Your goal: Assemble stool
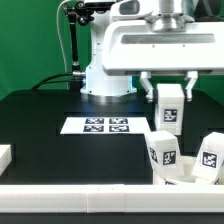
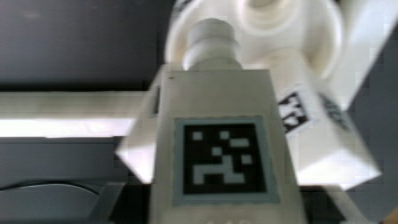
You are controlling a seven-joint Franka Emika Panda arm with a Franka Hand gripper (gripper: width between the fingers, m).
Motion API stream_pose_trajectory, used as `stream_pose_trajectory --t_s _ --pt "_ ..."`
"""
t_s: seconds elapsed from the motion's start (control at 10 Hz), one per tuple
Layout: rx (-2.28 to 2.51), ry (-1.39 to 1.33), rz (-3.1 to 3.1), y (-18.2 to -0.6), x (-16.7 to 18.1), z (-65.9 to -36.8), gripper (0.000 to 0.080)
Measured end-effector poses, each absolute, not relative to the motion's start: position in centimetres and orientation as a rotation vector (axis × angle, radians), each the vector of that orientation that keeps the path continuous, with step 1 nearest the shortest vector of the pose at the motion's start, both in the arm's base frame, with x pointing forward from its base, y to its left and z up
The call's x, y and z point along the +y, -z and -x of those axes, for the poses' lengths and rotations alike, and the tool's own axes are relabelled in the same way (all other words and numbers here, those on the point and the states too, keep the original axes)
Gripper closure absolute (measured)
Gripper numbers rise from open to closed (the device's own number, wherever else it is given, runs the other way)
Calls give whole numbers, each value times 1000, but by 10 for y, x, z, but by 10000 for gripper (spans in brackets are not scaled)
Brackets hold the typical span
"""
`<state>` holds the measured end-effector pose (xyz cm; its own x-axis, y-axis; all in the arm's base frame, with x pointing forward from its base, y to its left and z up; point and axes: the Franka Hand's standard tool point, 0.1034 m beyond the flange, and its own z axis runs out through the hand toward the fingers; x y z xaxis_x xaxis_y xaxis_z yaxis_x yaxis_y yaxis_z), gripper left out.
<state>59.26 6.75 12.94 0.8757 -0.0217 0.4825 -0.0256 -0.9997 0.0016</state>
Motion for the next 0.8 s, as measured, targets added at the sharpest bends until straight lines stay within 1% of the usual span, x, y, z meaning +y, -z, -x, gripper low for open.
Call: stream_pose_trajectory --t_s 0.1,0.3,0.6,0.8 --pt "-35 -784 -3038 -129 73 -593 462" --pt "-35 -783 -3048 -122 91 -593 462" --pt "-15 -776 -3045 -120 90 -592 462" --pt "27 -835 -3022 -112 94 -590 462"
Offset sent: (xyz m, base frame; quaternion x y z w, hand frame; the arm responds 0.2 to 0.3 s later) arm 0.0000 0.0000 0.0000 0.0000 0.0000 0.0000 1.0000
